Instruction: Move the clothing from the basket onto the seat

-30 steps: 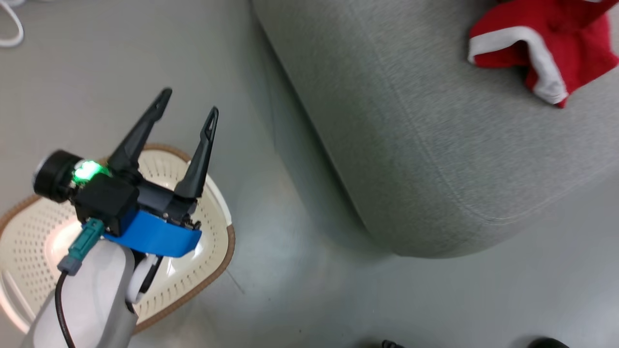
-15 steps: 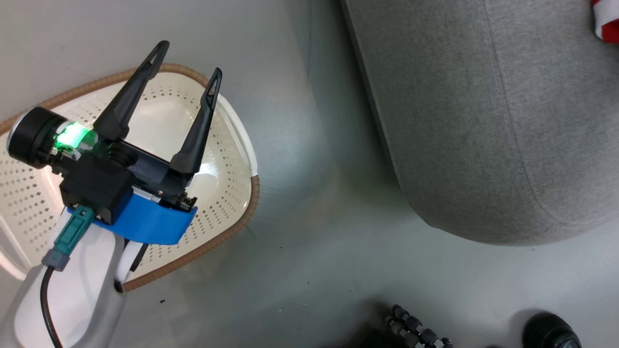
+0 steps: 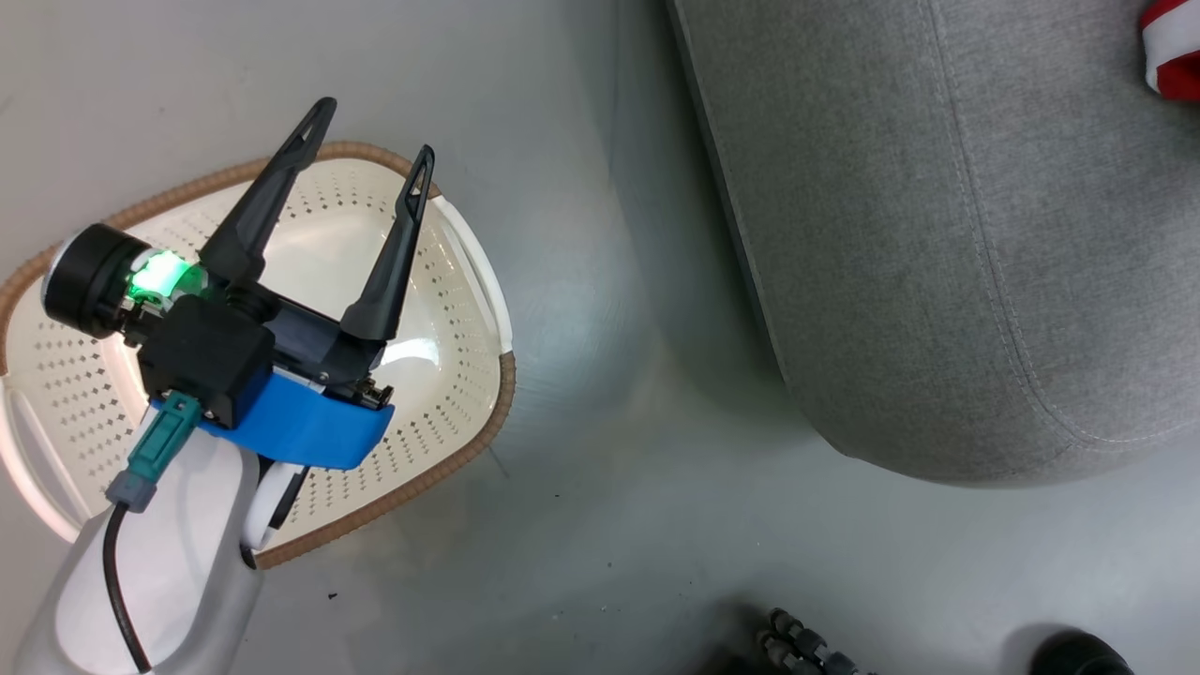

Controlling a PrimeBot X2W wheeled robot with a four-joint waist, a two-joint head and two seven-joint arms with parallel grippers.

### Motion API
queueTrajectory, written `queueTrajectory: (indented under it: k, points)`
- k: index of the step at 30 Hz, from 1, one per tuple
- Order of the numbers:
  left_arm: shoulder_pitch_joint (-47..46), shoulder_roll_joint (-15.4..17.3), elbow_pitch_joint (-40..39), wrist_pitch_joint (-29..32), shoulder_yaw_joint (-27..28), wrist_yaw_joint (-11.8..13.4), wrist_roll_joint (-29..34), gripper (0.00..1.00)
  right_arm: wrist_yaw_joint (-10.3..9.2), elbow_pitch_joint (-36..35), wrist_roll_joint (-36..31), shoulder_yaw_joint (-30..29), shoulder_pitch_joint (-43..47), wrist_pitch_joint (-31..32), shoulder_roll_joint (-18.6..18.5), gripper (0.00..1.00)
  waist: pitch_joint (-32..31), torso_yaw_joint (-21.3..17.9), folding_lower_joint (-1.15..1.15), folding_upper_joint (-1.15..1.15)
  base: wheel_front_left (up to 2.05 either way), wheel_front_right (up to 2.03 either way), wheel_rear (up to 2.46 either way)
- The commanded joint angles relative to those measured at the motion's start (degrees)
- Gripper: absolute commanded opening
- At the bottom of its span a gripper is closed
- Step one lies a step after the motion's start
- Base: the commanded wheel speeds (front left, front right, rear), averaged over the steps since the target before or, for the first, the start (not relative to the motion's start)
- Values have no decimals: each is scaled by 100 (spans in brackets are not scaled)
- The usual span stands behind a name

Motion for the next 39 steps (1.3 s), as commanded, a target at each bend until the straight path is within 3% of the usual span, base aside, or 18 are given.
queueTrajectory:
  k: [1, 10, 20, 27, 39]
  points:
    - [-40, -47, 65, -41, 0, 16, -32, 100, 1, 12, -86, 30, 115, -29, 22, 100, -103, 30, -1, 0, 0, 0, 0]
    - [146, -508, 521, -97, 68, -12, -301, 100, 1, 64, -177, 199, 640, -29, 80, 100, -886, 235, -1, 0, 0, 0, 0]
    - [1003, -1127, 933, -101, 425, -73, -525, 100, 0, -254, -473, 661, 1731, -29, 107, 100, -2373, 610, -1, 0, 0, 0, 0]
    - [1603, -1470, 1173, -100, 810, -84, -555, 100, 1, -720, -941, 1047, 2627, 52, 115, 100, -3235, 956, -1, 0, 0, 0, 0]
    - [2252, -1744, 1330, -97, 1522, -76, -578, 100, 1, -2195, -1437, 1181, 4129, 533, 623, 100, -3947, 1595, -1, 0, 0, 0, 0]
